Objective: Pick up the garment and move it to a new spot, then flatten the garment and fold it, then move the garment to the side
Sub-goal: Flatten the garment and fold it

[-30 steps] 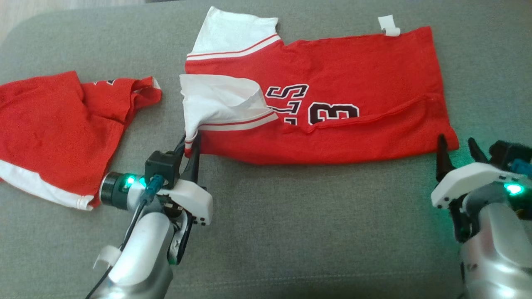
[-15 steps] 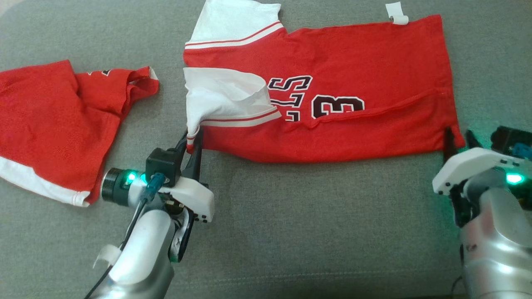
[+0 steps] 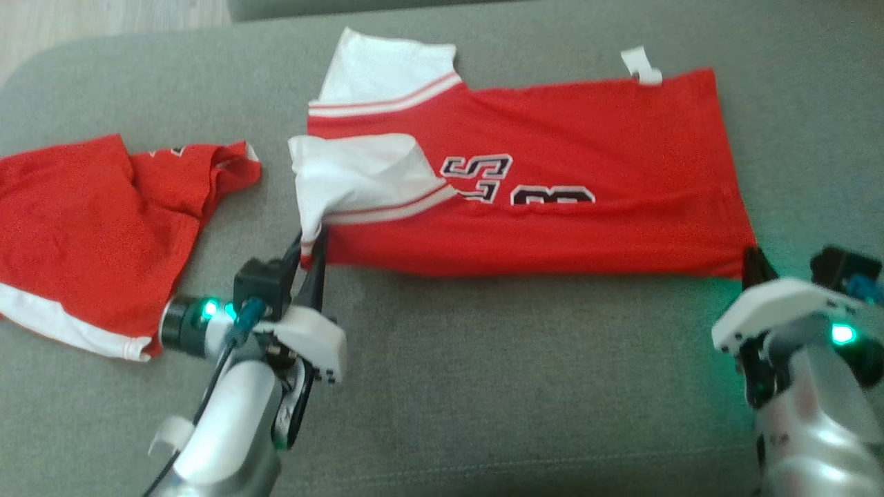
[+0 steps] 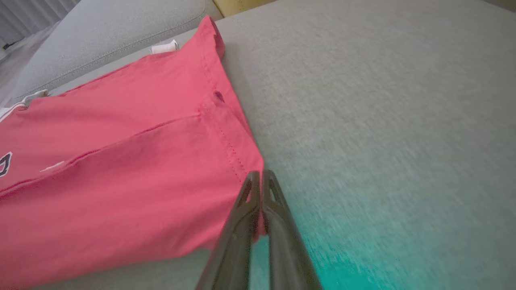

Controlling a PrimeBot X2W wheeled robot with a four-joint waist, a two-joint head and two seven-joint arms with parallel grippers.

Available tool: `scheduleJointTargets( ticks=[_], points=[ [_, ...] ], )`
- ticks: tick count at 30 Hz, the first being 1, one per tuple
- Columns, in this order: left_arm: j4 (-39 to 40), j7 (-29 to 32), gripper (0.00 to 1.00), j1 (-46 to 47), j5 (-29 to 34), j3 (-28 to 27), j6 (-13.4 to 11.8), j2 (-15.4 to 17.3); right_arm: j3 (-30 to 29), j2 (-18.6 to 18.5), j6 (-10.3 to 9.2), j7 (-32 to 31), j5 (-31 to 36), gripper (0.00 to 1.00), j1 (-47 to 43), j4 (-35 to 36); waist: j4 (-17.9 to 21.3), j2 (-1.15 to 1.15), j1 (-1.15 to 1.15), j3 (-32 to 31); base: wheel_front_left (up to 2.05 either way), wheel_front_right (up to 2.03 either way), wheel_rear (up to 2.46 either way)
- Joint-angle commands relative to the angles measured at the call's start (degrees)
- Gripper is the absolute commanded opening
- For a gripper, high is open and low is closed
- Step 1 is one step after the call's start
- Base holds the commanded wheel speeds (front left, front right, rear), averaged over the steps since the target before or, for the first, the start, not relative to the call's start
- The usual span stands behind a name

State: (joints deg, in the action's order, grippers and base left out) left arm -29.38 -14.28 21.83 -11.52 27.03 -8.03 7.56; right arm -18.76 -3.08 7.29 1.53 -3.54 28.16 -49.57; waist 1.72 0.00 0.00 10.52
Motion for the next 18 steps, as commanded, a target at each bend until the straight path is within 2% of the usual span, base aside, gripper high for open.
scheduleJointTargets(
  ticks=[1,13,18],
  points=[
    [1.3,-0.7,0.0,-0.1,-0.5,-2.4,-0.2,1.9,1.5,-0.5,0.2,0.7,-1.3,0.0,-1.1,2.2,0.6,0.0,0.0,-1.9,0.0,0.0,0.0],
    [2.2,0.5,0.0,-7.3,-2.9,-2.5,0.2,3.5,4.5,0.0,0.2,-3.8,-9.6,0.0,-11.4,11.9,2.5,0.0,0.0,-7.3,0.0,0.0,0.0],
    [4.3,2.5,0.0,-9.8,-4.0,-2.0,0.5,3.7,5.5,0.1,0.2,-8.2,-12.6,0.0,-17.5,19.4,3.1,0.0,0.0,-7.8,0.0,0.0,0.0]
  ],
)
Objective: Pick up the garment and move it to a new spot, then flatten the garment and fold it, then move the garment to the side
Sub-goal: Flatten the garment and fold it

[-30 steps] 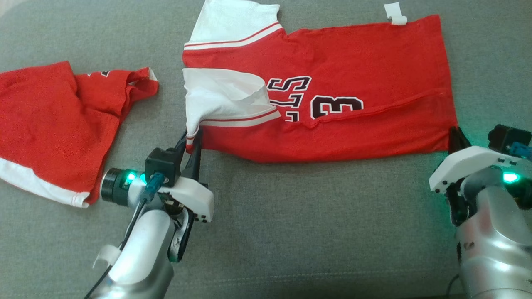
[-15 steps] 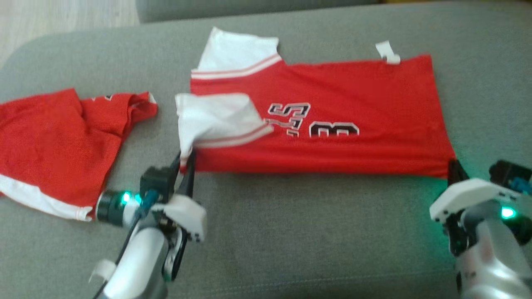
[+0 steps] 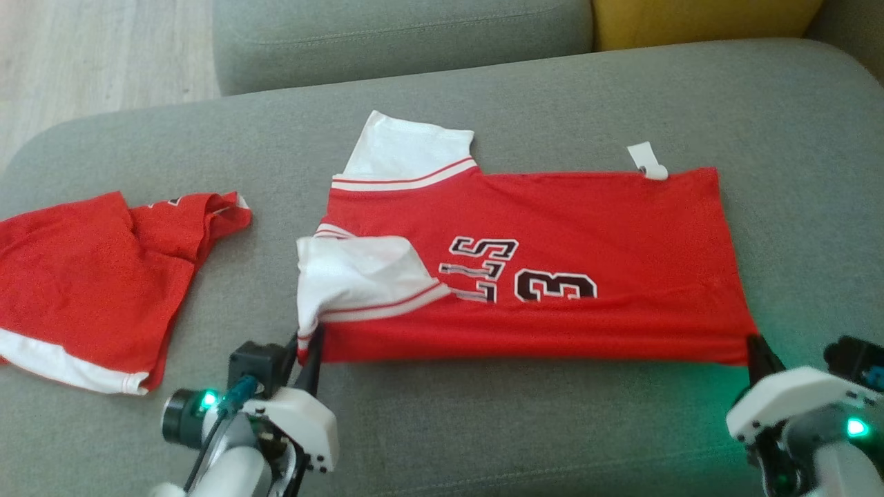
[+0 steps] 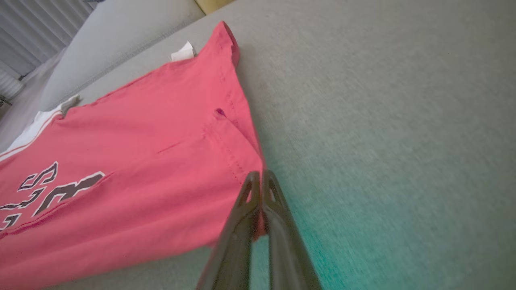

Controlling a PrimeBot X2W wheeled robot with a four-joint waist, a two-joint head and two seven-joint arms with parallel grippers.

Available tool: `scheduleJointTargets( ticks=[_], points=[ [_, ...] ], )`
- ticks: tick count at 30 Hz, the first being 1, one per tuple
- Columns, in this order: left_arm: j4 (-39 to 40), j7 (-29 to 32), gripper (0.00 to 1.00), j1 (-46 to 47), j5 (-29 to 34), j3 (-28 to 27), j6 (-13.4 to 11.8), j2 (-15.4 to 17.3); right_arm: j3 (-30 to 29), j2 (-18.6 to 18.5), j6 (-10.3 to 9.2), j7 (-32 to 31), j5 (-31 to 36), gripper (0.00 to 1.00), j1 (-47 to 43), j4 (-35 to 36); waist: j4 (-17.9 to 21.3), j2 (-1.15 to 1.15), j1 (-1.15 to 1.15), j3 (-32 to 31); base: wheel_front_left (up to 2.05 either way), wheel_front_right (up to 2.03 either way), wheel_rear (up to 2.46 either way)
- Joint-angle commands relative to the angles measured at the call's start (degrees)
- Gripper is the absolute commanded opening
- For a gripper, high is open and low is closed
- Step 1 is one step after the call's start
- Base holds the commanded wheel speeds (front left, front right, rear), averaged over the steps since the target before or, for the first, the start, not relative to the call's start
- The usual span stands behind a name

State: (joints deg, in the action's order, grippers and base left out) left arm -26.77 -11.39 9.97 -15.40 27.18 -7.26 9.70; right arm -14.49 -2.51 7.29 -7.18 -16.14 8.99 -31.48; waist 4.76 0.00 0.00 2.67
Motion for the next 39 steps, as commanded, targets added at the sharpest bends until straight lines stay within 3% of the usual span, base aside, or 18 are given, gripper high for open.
scheduleJointTargets(
  ticks=[1,4,5,6,7,8,9,10,19,23,28,33,39],
  points=[
    [2.0,0.3,0.0,1.7,-0.4,-1.9,0.1,1.5,1.4,-0.4,0.2,-0.4,-0.5,0.0,0.5,2.9,0.1,0.0,0.0,0.1,0.0,0.0,0.0],
    [2.3,2.9,0.0,1.1,-0.9,-1.1,0.9,1.8,1.8,-0.4,0.2,-3.0,-1.8,0.0,-2.3,6.8,0.7,0.0,0.0,0.1,0.0,0.0,0.0],
    [2.2,3.7,0.0,1.1,-1.1,-1.0,1.1,1.9,1.8,-0.4,0.2,-3.7,-1.6,0.11,-2.9,7.7,0.9,0.0,0.0,0.2,0.0,0.0,0.0],
    [2.1,4.5,0.0,1.2,-1.1,-0.7,1.2,2.1,1.8,-0.4,0.2,-4.1,-1.2,0.91,-3.3,8.6,1.1,0.0,0.0,0.3,0.0,0.0,0.0],
    [2.0,5.1,0.15,1.3,-1.1,-0.5,1.4,2.2,1.6,-0.4,0.2,-4.2,-0.9,1.0,-3.5,9.4,1.3,0.0,0.0,0.4,0.0,0.0,0.0],
    [2.0,5.4,0.42,1.5,-1.2,-0.5,1.3,2.3,1.7,-0.4,0.2,-4.2,-0.7,1.0,-3.5,10.2,1.5,0.0,0.0,0.5,0.0,0.0,0.0],
    [2.1,5.5,0.78,1.7,-1.1,-0.6,1.2,2.5,2.0,-0.4,0.2,-4.1,-0.6,1.0,-3.3,10.9,1.8,0.0,0.0,0.7,0.0,0.0,0.0],
    [2.2,5.5,1.0,2.1,-1.1,-0.7,1.0,2.6,2.1,-0.4,0.2,-3.8,-0.4,1.0,-2.9,11.6,2.1,0.0,0.0,1.0,0.0,0.0,0.0],
    [4.7,4.7,1.0,9.0,0.0,-2.4,0.3,5.3,3.7,-0.4,0.2,3.6,3.9,1.0,4.1,17.2,4.2,0.0,0.0,5.8,0.0,0.0,0.0],
    [6.9,4.4,1.0,15.0,0.6,-3.5,1.2,7.3,4.7,-0.4,0.2,6.5,4.4,1.0,7.6,18.1,5.1,0.0,0.0,8.5,0.0,0.0,0.0],
    [6.7,8.0,1.0,25.8,1.3,-3.4,5.6,10.3,6.6,-0.4,0.2,8.1,5.1,1.0,12.3,18.6,6.9,0.0,0.0,13.0,0.0,0.0,0.0],
    [0.3,16.1,1.0,38.2,0.5,-1.6,12.6,13.4,9.5,-0.4,0.2,8.7,5.2,1.0,17.5,19.3,9.8,0.0,0.0,18.6,0.0,0.0,0.0],
    [-7.8,23.5,1.0,48.6,-3.8,1.1,14.6,14.9,11.8,-0.4,0.2,9.7,4.3,1.0,22.0,19.6,12.8,0.0,0.0,23.2,0.0,0.0,0.0]
  ],
)
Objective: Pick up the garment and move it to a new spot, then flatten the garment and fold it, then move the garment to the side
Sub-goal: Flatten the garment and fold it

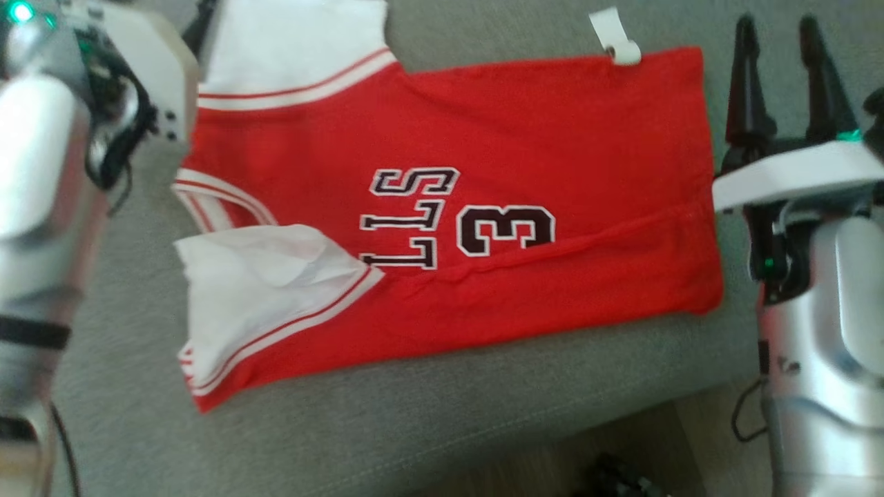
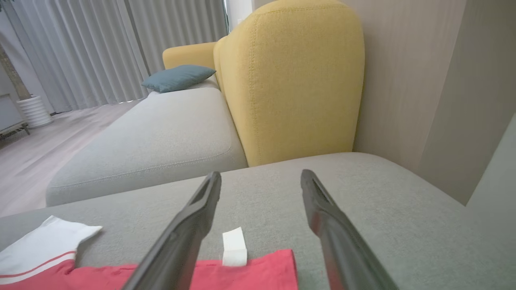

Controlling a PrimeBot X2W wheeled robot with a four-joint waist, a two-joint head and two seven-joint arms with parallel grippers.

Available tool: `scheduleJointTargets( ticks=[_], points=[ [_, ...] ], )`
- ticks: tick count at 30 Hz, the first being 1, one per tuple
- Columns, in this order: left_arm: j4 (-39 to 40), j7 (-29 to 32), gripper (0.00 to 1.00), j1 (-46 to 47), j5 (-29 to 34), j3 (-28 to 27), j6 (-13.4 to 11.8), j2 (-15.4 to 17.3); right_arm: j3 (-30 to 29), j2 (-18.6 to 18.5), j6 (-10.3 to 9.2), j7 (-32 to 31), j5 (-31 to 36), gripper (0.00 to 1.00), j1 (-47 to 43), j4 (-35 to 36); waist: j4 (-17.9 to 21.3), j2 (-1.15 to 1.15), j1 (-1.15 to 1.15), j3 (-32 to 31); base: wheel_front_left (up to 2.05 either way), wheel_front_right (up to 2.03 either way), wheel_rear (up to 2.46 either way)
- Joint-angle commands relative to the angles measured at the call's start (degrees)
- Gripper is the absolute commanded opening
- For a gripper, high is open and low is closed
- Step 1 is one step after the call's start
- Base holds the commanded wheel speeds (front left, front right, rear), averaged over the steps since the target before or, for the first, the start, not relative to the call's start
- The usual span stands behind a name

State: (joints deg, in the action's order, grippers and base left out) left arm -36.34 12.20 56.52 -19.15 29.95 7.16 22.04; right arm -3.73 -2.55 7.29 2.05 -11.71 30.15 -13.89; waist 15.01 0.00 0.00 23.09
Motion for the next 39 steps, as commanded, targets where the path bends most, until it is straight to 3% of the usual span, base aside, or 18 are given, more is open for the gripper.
scheduleJointTargets(
  ticks=[1,6,12,20,27,28,29,30,34,39],
  points=[
    [0.4,1.4,1.0,3.7,-0.3,-0.2,0.2,3.1,1.3,-0.3,0.2,0.7,-0.4,1.0,1.4,2.1,2.9,0.0,0.0,3.5,0.0,0.0,0.0],
    [-4.2,3.9,1.0,9.8,-3.8,7.8,0.3,6.6,3.0,-0.3,0.2,1.9,-1.7,1.0,3.3,2.2,5.3,0.0,0.0,6.1,0.0,0.0,0.0],
    [-8.7,2.2,1.0,14.2,-7.1,13.0,0.3,9.0,4.5,-0.3,0.2,3.5,-3.5,1.0,3.6,2.0,7.5,0.0,0.0,7.9,0.0,0.0,0.0],
    [-12.8,1.9,1.0,17.8,-11.0,18.8,0.3,9.6,5.3,-0.3,0.2,4.1,-3.2,1.0,3.5,2.2,9.1,0.0,0.0,8.9,0.0,0.0,0.0],
    [-13.6,6.6,1.0,18.6,-18.5,23.6,0.3,9.6,5.0,-0.3,0.2,4.3,-3.2,1.0,3.7,1.5,9.4,0.0,0.0,9.3,0.0,0.0,0.0],
    [-13.4,8.6,0.95,18.0,-20.6,24.1,0.3,9.3,5.0,-0.3,0.2,4.4,-3.1,1.0,3.8,1.4,9.4,0.0,0.0,9.2,0.0,0.0,0.0],
    [-12.6,10.0,0.29,17.7,-22.4,24.8,0.3,9.1,4.9,-0.3,0.2,4.5,-3.0,1.0,3.9,1.3,9.3,0.0,0.0,9.2,0.0,0.0,0.0],
    [-11.5,10.6,0.0,17.7,-23.7,25.5,0.3,9.4,4.8,-0.3,0.2,4.6,-2.9,1.0,4.0,1.2,9.2,0.0,0.0,9.3,0.0,0.0,0.0],
    [-10.5,8.3,0.0,18.9,-25.2,26.7,0.3,10.6,4.0,-0.3,0.2,4.8,-2.3,1.0,4.2,0.6,8.5,0.0,0.0,9.0,0.0,0.0,0.0],
    [-11.3,2.1,0.0,19.3,-25.2,26.9,0.3,9.6,2.5,-0.3,0.2,4.3,-1.3,1.0,4.9,-0.7,6.4,0.0,0.0,7.3,0.0,0.0,0.0]
  ],
)
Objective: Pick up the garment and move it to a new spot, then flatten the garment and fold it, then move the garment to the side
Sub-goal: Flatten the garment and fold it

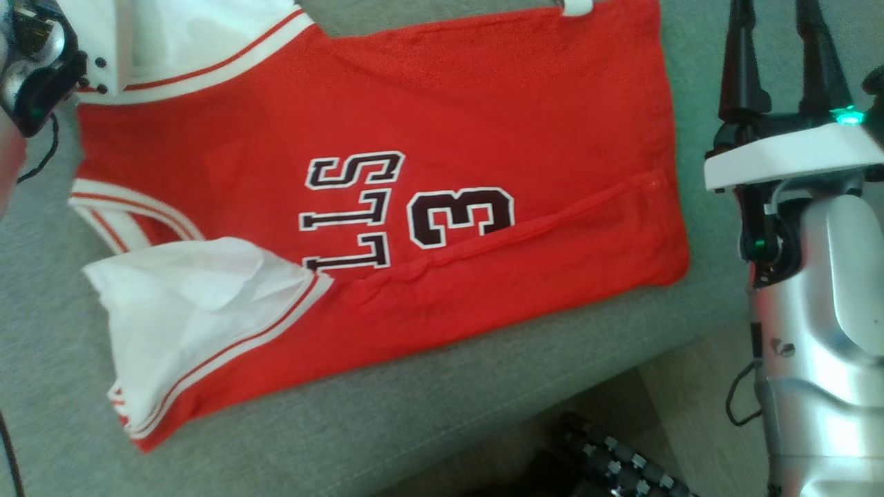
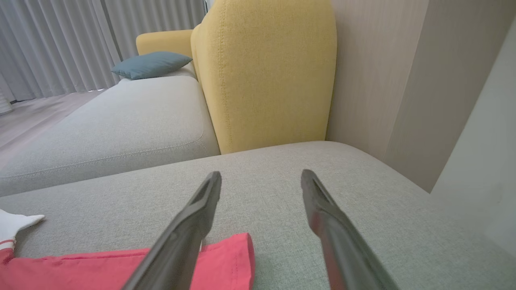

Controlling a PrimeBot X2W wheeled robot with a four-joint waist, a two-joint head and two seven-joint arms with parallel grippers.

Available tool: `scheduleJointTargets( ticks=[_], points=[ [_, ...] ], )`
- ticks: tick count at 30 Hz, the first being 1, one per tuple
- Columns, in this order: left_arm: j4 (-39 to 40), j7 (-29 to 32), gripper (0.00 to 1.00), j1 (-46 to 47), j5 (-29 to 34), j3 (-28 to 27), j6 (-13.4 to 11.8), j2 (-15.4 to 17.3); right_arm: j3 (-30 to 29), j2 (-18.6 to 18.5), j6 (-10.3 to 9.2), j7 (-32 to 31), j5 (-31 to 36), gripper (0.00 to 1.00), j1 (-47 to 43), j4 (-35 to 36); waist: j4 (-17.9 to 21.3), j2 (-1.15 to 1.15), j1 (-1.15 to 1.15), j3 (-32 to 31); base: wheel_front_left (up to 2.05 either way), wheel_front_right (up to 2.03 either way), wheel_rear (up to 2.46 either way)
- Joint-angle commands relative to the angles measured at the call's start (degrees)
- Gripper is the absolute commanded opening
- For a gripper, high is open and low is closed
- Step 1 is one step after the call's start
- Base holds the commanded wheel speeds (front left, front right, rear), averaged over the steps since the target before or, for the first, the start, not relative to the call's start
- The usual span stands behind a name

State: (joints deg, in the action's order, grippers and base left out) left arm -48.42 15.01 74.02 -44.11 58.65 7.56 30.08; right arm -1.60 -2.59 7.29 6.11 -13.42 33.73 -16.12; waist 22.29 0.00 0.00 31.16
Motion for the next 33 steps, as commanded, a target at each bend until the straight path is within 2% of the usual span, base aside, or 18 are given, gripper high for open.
scheduleJointTargets(
  ticks=[1,7,15,23,28,33],
  points=[
    [0.7,-2.3,0.0,1.8,-0.2,-2.0,-0.1,1.2,0.2,-0.3,0.2,-0.1,0.7,1.0,1.5,1.2,-1.4,0.0,0.0,-1.2,0.0,0.0,0.0],
    [1.6,-9.8,0.0,0.8,0.3,-2.5,-0.7,-1.0,-1.4,-0.6,0.2,-2.5,2.8,1.0,2.7,-1.1,-5.0,0.0,0.0,-3.8,0.0,0.0,0.0],
    [8.1,-16.8,0.0,-3.8,0.6,-2.4,-2.7,-2.8,-1.9,-5.8,0.2,-7.9,2.9,1.0,4.7,-7.9,-10.8,0.0,0.0,-7.7,0.0,0.0,0.0],
    [17.6,-18.3,0.0,-8.9,0.4,-2.1,-6.3,-1.3,-1.3,-10.9,0.2,-11.7,1.5,1.0,6.5,-17.2,-14.4,0.0,0.0,-9.7,0.0,0.0,0.0],
    [23.9,-17.3,0.0,-11.2,0.2,-1.8,-8.5,0.3,-0.9,-12.3,0.2,-14.5,0.0,1.0,8.6,-23.4,-15.7,0.0,0.0,-9.6,0.0,0.0,0.0],
    [26.9,-15.9,0.0,-11.7,0.2,-1.5,-9.4,1.4,1.2,-14.1,0.2,-16.9,1.2,1.0,10.5,-28.1,-16.2,0.0,0.0,-8.7,0.0,0.0,0.0]
  ],
)
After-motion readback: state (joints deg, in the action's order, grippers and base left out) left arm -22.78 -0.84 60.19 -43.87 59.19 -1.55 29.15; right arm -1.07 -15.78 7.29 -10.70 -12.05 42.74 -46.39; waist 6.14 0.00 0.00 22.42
